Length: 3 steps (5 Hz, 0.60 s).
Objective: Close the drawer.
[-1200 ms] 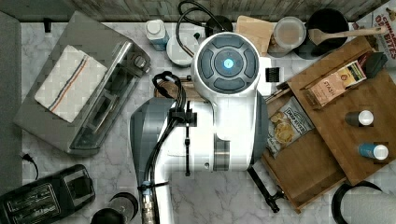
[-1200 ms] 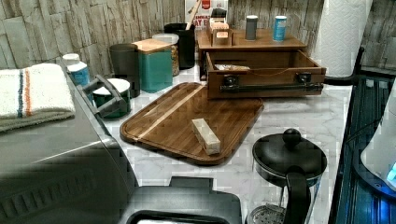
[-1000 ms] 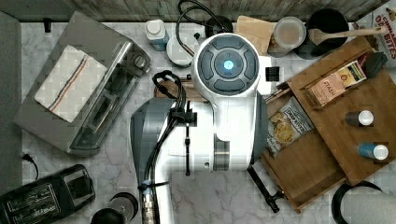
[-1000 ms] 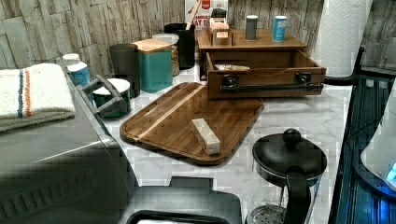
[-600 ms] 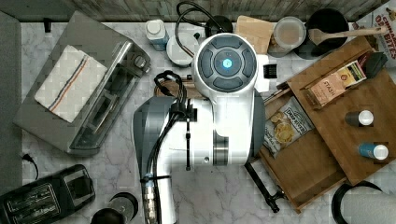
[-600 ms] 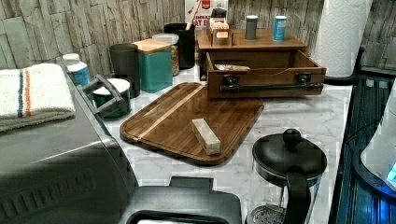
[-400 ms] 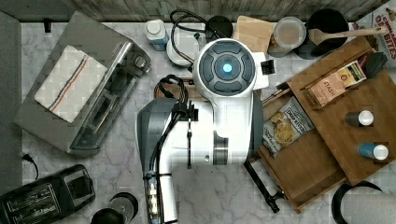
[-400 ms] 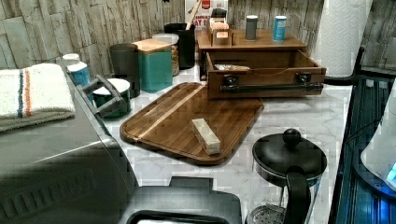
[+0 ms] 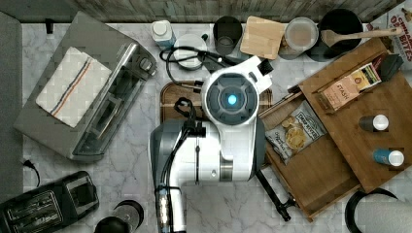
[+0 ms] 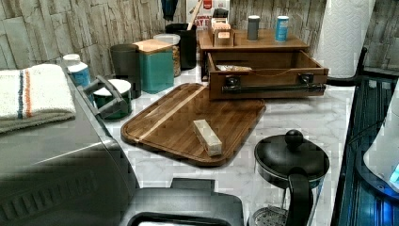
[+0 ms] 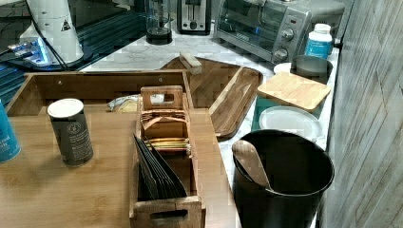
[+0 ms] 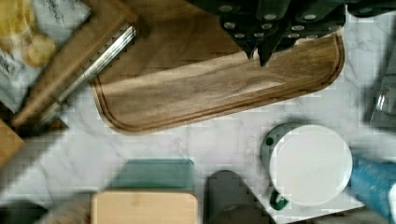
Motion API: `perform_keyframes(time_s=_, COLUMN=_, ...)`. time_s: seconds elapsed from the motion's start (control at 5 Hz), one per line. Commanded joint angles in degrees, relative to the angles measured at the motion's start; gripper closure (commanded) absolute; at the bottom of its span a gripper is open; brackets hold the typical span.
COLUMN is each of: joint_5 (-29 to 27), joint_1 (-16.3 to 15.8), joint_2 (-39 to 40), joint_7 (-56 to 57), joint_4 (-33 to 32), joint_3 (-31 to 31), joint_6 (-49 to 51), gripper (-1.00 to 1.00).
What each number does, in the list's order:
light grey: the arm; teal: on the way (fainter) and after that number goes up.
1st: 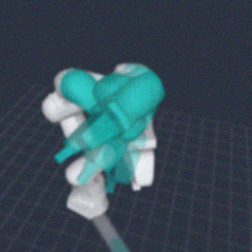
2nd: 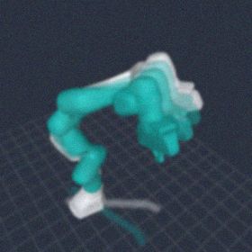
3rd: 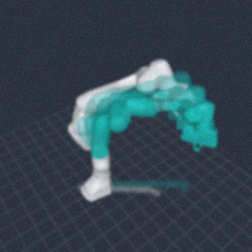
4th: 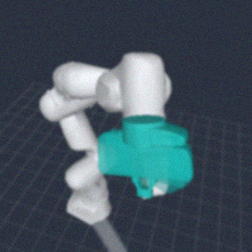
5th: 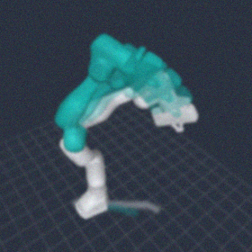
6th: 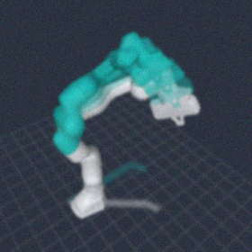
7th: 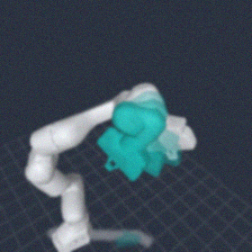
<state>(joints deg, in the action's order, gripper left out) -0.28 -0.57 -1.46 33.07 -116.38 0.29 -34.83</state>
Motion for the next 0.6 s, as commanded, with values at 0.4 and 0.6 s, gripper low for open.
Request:
perform_keyframes(time_s=0.4, joint_5=1.03, joint_1=-2.36, joint_2=-11.99, joint_7=16.15, joint_4=-32.77, joint_3=0.43, joint_6=-18.71, gripper=1.0)
perform_keyframes(time_s=0.6, joint_5=-0.36, joint_1=-1.66, joint_2=-12.68, joint_7=25.38, joint_4=-37.1, joint_3=-1.65, joint_6=-19.51, gripper=1.0)
